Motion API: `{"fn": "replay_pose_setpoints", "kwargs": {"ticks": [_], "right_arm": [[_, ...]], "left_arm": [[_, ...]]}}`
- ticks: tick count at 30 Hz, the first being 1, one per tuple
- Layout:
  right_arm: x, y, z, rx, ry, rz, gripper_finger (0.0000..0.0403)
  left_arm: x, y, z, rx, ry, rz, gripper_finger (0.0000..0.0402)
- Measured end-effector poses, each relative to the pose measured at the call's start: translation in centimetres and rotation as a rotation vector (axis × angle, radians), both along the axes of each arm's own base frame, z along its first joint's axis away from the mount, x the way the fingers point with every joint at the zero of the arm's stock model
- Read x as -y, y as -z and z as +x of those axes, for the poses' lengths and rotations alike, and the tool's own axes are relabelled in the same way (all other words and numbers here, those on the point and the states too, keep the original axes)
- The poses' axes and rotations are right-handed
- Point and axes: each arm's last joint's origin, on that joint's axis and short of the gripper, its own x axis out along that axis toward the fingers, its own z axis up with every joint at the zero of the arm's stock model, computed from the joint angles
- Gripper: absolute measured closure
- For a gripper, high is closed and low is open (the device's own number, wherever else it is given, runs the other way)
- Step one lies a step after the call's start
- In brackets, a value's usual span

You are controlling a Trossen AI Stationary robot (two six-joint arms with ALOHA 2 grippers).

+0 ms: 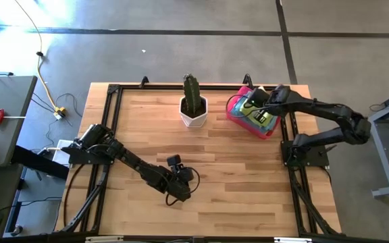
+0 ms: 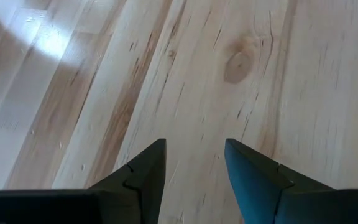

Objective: Fold microfiber towels
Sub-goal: Put the green microfiber towel into the red bin, then return to Home Position

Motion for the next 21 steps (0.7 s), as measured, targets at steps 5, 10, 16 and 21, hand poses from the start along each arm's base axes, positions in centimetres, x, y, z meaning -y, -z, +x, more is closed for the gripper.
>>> {"fn": "replay_pose_setpoints", "kwargs": {"ticks": [5,10,16,21], "right_arm": [[0.3,0.0,-0.2,-0.018,-0.009,-0.001,0.0337],[0.4,0.0,-0.2,-0.025,-0.006,-0.014,0.0258],[0.5,-1.9,-0.6,-0.067,0.094,-0.151,0.0216],[0.5,-4.9,-0.7,-0.014,0.133,-0.182,0.0215]], "left_arm": [[0.0,0.0,0.0,0.002,-0.003,-0.002,0.0245],[0.0,0.0,0.0,0.003,-0.006,-0.003,0.0245],[-0.3,0.0,0.1,0.005,-0.017,0.003,0.0245],[-1.4,-0.1,0.4,0.001,-0.038,0.008,0.0245]]}}
